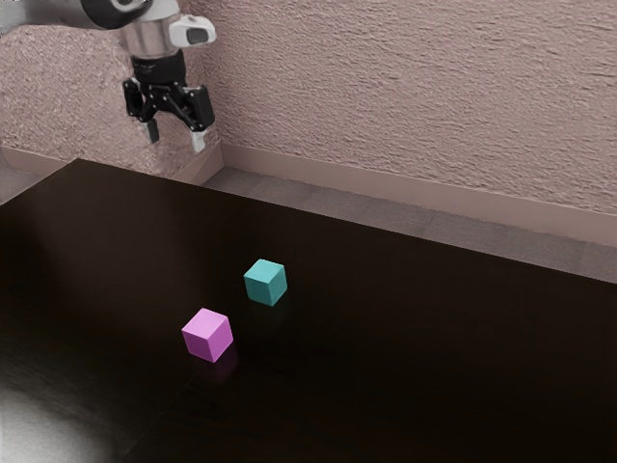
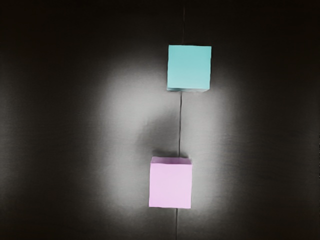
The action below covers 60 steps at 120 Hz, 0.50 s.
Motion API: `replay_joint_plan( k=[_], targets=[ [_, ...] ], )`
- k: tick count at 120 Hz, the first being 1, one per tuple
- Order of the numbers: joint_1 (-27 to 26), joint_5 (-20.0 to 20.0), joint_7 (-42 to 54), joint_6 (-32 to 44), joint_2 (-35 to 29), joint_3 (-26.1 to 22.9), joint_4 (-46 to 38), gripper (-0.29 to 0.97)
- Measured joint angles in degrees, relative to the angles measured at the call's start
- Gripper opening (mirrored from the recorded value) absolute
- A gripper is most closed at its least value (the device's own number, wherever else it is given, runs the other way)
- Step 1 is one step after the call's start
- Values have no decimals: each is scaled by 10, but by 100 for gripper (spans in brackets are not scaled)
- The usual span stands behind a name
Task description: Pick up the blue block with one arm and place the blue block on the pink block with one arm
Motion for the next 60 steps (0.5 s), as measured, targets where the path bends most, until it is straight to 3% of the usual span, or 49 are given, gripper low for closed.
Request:
replay_joint_plan(
  k=[32,60],
  targets=[
    [-2,1,0,92,10,-1,-5,68],
    [-7,-5,0,272,6,-7,-172,68]
  ],
)
